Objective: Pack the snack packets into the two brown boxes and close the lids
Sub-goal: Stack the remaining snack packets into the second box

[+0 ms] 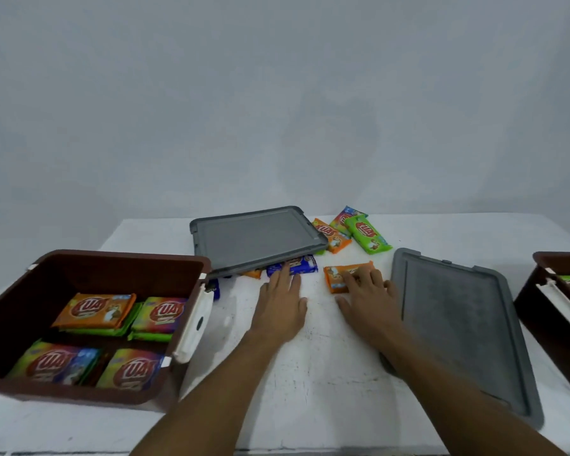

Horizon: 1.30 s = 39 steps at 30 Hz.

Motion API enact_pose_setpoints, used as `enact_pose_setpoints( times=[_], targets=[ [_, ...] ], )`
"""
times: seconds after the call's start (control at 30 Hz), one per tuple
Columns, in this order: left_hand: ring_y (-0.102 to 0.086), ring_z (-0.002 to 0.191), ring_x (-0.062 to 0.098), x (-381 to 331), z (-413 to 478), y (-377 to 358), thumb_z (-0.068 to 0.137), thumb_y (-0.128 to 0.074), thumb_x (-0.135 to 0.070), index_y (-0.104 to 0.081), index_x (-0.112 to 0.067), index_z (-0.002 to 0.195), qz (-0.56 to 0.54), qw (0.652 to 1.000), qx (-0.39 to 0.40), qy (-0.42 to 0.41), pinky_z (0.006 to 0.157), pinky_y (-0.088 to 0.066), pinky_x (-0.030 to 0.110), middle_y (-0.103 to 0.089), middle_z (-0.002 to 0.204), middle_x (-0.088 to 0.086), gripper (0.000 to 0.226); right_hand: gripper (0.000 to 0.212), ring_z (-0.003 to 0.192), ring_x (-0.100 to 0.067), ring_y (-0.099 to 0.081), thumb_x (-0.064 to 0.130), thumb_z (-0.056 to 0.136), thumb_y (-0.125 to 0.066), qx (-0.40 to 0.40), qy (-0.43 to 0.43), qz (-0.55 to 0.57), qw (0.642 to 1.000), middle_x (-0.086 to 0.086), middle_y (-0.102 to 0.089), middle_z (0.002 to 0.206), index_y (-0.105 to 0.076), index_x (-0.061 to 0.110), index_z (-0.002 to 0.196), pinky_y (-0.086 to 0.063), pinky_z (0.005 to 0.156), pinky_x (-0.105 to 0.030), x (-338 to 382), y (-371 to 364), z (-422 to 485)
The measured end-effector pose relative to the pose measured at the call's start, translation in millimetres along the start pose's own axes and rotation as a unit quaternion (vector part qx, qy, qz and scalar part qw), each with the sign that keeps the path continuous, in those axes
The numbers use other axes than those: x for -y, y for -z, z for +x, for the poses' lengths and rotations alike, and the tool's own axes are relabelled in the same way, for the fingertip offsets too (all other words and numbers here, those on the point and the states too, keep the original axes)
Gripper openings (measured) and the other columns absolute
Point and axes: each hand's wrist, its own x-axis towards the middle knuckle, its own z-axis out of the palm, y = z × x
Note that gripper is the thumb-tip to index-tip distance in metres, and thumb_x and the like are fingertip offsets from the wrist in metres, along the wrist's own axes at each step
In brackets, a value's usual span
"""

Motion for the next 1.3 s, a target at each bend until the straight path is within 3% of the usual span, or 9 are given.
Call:
enact_pose_setpoints(
  times=[0.17, 0.33, 0.5, 0.67, 0.8, 0.97, 1.1, 1.17, 1.3],
  targets=[
    [-0.002, 0.15, 0.026, 3.1, -5.2, -9.8, 0.101, -0.026, -0.045, -0.006, -0.019, 0.155, 0.024, 0.999, -0.03, 0.001, 0.122, -0.004, 0.042, -0.007, 0.163, 0.005, 0.064, 0.054, 0.142, -0.025, -0.019, 0.053, 0.095, -0.039, -0.021, -0.015, 0.036, 0.999, -0.004, -0.026, 0.152, -0.035, 0.029, 0.143, -0.015, 0.116, -0.048, -4.6, -8.4, -5.1],
    [0.006, 0.15, 0.022, 6.2, 8.7, -10.7, 0.099, -0.028, -0.047, -0.002, -0.019, 0.155, 0.03, 0.999, -0.033, -0.025, 0.122, 0.001, 0.042, 0.007, 0.163, 0.002, 0.068, 0.059, 0.149, -0.023, -0.007, 0.052, 0.097, -0.036, -0.004, -0.001, 0.062, 0.998, -0.002, -0.014, 0.161, -0.025, 0.026, 0.149, -0.011, 0.119, -0.047, -6.6, -14.6, -2.3],
    [-0.031, 0.132, 0.025, -2.1, 12.6, -8.2, 0.093, -0.033, -0.051, -0.023, -0.017, 0.148, 0.085, 0.993, -0.081, -0.006, 0.109, -0.029, 0.043, -0.03, 0.148, 0.005, 0.066, 0.058, 0.139, -0.022, -0.024, 0.054, 0.093, -0.043, -0.028, -0.008, 0.088, 0.996, 0.001, -0.03, 0.152, -0.031, 0.029, 0.144, -0.024, 0.113, -0.043, -9.4, -11.2, -0.9],
    [-0.031, 0.132, 0.024, 2.8, 4.1, -16.3, 0.096, -0.037, -0.049, -0.046, -0.024, 0.133, 0.028, 0.991, -0.126, -0.026, 0.108, -0.026, 0.042, -0.036, 0.145, 0.005, 0.046, 0.06, 0.128, -0.02, -0.03, 0.066, 0.088, -0.041, -0.019, 0.011, 0.062, 0.998, 0.004, -0.035, 0.14, -0.036, 0.035, 0.14, -0.029, 0.105, -0.042, -17.8, -5.6, 1.2],
    [-0.036, 0.132, 0.017, 8.5, 5.5, -14.1, 0.099, -0.04, -0.047, -0.038, -0.024, 0.14, -0.038, 0.995, -0.093, -0.013, 0.108, -0.029, 0.033, -0.039, 0.148, 0.0, 0.048, 0.061, 0.136, -0.019, -0.029, 0.066, 0.09, -0.039, -0.001, 0.022, 0.084, 0.996, 0.005, -0.036, 0.148, -0.033, 0.033, 0.141, -0.026, 0.11, -0.043, -19.8, -6.8, 0.4],
    [-0.036, 0.131, 0.019, 6.9, 12.0, 1.9, 0.088, -0.06, -0.052, -0.026, -0.023, 0.147, -0.093, 0.995, -0.032, 0.035, 0.105, -0.036, 0.036, -0.037, 0.143, 0.002, 0.074, 0.075, 0.13, -0.019, -0.039, 0.065, 0.085, -0.053, 0.018, -0.011, 0.141, 0.99, 0.002, -0.041, 0.145, -0.03, 0.027, 0.145, -0.032, 0.109, -0.042, -19.2, -2.4, 3.5],
    [-0.052, 0.119, 0.021, 3.7, 23.9, 27.6, 0.073, -0.077, -0.05, -0.036, -0.019, 0.14, -0.112, 0.988, 0.054, 0.088, 0.093, -0.052, 0.039, -0.046, 0.136, 0.003, 0.084, 0.08, 0.109, -0.017, -0.056, 0.062, 0.073, -0.071, 0.109, -0.067, 0.196, 0.972, 0.0, -0.054, 0.128, -0.041, 0.023, 0.135, -0.05, 0.091, -0.036, -16.5, 20.8, 17.5],
    [-0.057, 0.114, 0.024, 5.1, 28.2, 38.8, 0.075, -0.079, -0.04, -0.037, -0.018, 0.135, -0.214, 0.964, 0.065, 0.145, 0.088, -0.055, 0.039, -0.051, 0.132, 0.005, 0.077, 0.076, 0.101, -0.019, -0.06, 0.055, 0.069, -0.078, 0.126, -0.131, 0.319, 0.93, 0.0, -0.057, 0.117, -0.045, 0.019, 0.128, -0.052, 0.08, -0.032, -16.7, 31.8, 22.1],
    [-0.065, 0.089, 0.021, 7.1, 29.7, 75.5, 0.081, -0.077, -0.018, -0.043, -0.014, 0.12, -0.535, 0.814, 0.038, 0.224, 0.072, -0.056, 0.035, -0.061, 0.117, 0.01, 0.052, 0.054, 0.094, -0.026, -0.069, 0.034, 0.078, -0.077, 0.135, -0.233, 0.712, 0.649, -0.01, -0.071, 0.107, -0.058, 0.01, 0.123, -0.057, 0.082, -0.042, -8.3, 44.1, 20.4]
  ],
)
